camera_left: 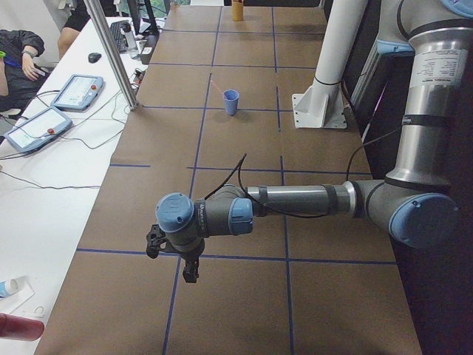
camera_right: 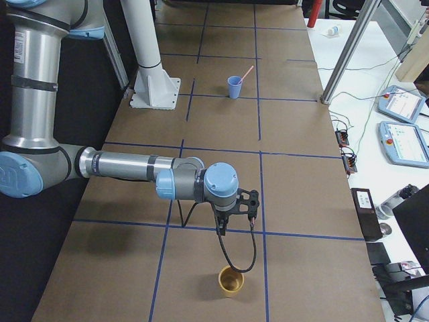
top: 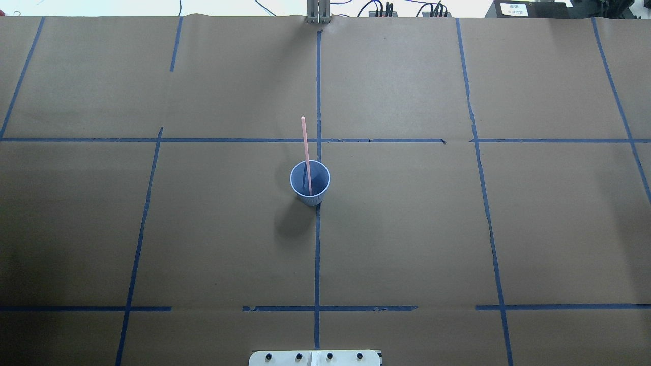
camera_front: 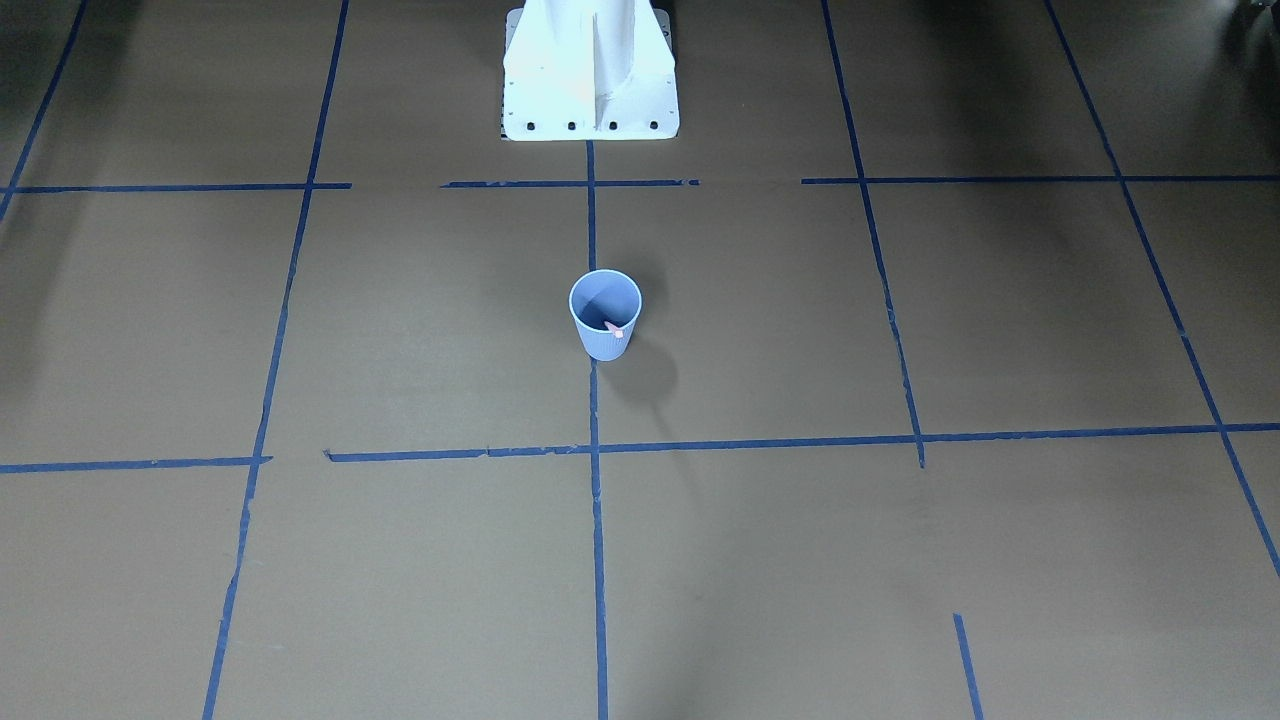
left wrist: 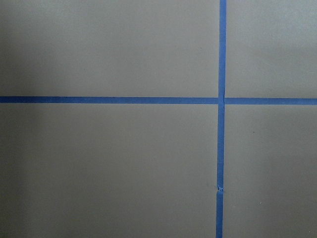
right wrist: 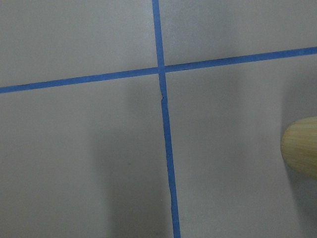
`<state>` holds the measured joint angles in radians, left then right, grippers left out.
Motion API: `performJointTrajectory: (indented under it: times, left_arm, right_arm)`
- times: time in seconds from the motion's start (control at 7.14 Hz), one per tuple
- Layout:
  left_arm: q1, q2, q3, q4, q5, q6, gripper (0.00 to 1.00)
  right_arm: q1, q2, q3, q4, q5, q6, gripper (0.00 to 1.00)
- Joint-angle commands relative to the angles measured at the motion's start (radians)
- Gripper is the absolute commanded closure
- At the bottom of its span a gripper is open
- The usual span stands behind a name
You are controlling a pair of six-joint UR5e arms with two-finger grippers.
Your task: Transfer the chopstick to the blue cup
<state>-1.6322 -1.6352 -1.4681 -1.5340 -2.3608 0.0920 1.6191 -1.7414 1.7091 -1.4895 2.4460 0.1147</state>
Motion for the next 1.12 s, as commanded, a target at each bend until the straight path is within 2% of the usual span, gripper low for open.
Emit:
performJointTrajectory:
  times: [0.0,0.98]
  left_arm:
    - [0.0,0.0,0.0,-0.003,0.0,0.0,0.0]
    - [0.0,0.002,0.005,-0.012,0.0,0.0,0.0]
  right_arm:
    - [0.001,-0.007,-0.002,0.006,-0.001,-0.001,0.0]
    - [0.001,-0.006,0.0,0.008,-0.016,0.0,0.0]
